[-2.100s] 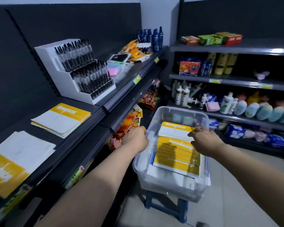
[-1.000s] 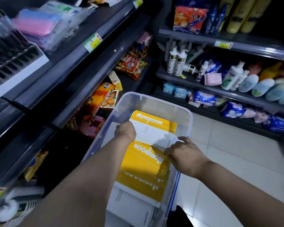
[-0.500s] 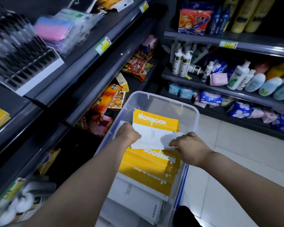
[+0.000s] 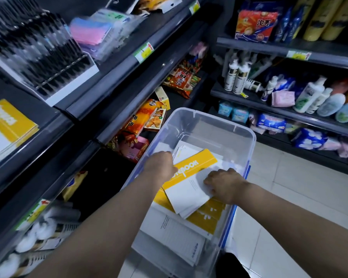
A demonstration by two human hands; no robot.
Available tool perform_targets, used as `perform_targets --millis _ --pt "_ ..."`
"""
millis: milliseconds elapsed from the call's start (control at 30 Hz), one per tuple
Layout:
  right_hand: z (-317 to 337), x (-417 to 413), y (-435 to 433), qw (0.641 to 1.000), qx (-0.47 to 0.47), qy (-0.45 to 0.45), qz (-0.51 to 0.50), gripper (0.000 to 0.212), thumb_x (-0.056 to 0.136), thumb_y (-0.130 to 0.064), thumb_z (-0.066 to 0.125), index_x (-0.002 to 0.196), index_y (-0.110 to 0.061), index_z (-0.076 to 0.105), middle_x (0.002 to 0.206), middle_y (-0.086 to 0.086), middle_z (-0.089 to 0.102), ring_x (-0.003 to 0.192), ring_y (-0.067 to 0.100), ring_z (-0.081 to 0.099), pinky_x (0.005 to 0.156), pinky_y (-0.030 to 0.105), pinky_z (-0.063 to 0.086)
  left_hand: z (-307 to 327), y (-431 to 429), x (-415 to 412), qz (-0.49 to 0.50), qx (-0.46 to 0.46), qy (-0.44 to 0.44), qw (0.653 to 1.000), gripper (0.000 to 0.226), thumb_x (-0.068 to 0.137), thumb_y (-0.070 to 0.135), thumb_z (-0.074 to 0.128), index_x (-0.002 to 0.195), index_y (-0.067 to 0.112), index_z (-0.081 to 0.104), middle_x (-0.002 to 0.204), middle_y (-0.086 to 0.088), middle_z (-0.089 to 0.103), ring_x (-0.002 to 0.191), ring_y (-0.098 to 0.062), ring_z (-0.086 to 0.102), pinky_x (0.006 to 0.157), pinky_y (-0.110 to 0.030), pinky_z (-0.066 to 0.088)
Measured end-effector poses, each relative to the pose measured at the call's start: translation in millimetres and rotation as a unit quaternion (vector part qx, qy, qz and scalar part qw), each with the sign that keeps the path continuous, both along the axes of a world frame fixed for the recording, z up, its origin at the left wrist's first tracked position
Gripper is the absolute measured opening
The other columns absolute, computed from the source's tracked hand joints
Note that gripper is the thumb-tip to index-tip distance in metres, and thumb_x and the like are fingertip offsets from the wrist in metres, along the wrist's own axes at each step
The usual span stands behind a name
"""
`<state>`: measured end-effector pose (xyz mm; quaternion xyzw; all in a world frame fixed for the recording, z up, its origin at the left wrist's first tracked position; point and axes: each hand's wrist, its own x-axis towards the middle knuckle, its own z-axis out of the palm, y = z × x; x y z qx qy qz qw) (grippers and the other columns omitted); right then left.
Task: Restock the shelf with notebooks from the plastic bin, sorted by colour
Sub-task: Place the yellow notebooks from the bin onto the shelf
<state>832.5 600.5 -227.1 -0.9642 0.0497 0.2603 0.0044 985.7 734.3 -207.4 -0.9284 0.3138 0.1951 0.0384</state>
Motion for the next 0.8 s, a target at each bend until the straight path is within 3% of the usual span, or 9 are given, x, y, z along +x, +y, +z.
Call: perform_targets --millis 67,133,400,600,667,800 --pt "-1.2 -0.3 -2.2 1.0 0.002 0.004 -0.006 0.036 0.096 -0.026 0.041 0.131 -0.023 0.05 0.133 0.004 0.05 0.122 0.027 0.05 0.095 0.037 0.038 -14.4 -12.1 0.4 -0.038 -0.002 0.077 0.996 0.049 0.093 0.035 0.057 0.134 0.01 0.048 0.138 -0.011 0.053 0.126 -0.03 0.05 0.096 -0.038 0.045" --pt "-3.3 0.0 -4.4 1.0 0.002 0.005 -0.01 0.037 0.095 -0.025 0.042 0.132 -0.024 0.05 0.134 0.002 0.051 0.122 0.026 0.051 0.096 0.036 0.037 -29.6 -20.2 -2.5 -0.053 0.022 0.107 0.993 0.052 0.096 0.032 0.053 0.14 0.009 0.041 0.145 -0.012 0.043 0.132 -0.031 0.042 0.104 -0.039 0.04" --pt "-11.3 0.5 -4.9 0.999 0.025 0.005 -0.035 0.036 0.092 -0.022 0.048 0.128 -0.023 0.052 0.132 0.0 0.054 0.119 0.025 0.055 0.094 0.032 0.04 -39.9 -26.2 -4.1 -0.001 0.036 0.102 0.994 0.072 0.079 0.05 0.071 0.133 0.01 0.044 0.137 -0.01 0.047 0.129 -0.031 0.04 0.098 -0.042 0.042" --pt "-7.9 3.5 -9.2 0.998 0.04 0.013 -0.049 0.036 0.093 -0.023 0.045 0.128 -0.023 0.054 0.13 0.0 0.055 0.119 0.025 0.055 0.095 0.033 0.045 -41.5 -12.7 -11.5 0.132 -0.041 0.247 0.959 0.069 0.073 0.038 0.08 0.125 0.005 0.048 0.125 -0.01 0.058 0.105 -0.025 0.062 0.081 -0.035 0.052" --pt "-4.9 3.9 -10.9 0.997 0.051 0.007 -0.06 0.038 0.093 -0.023 0.044 0.13 -0.026 0.052 0.132 -0.001 0.054 0.12 0.023 0.054 0.096 0.032 0.045 -41.6 -6.1 -15.3 0.166 -0.077 0.288 0.94 0.065 0.07 0.036 0.083 0.121 0.007 0.054 0.123 -0.012 0.063 0.1 -0.024 0.064 0.086 -0.038 0.054" --pt "5.6 7.1 -17.0 0.997 0.031 -0.025 -0.073 0.037 0.095 -0.023 0.041 0.13 -0.031 0.05 0.135 -0.003 0.053 0.122 0.019 0.052 0.096 0.029 0.041 -39.3 4.5 -29.2 0.205 -0.106 0.323 0.918 0.078 0.079 0.036 0.076 0.143 0.013 0.038 0.144 -0.005 0.045 0.127 -0.026 0.049 0.103 -0.037 0.044"
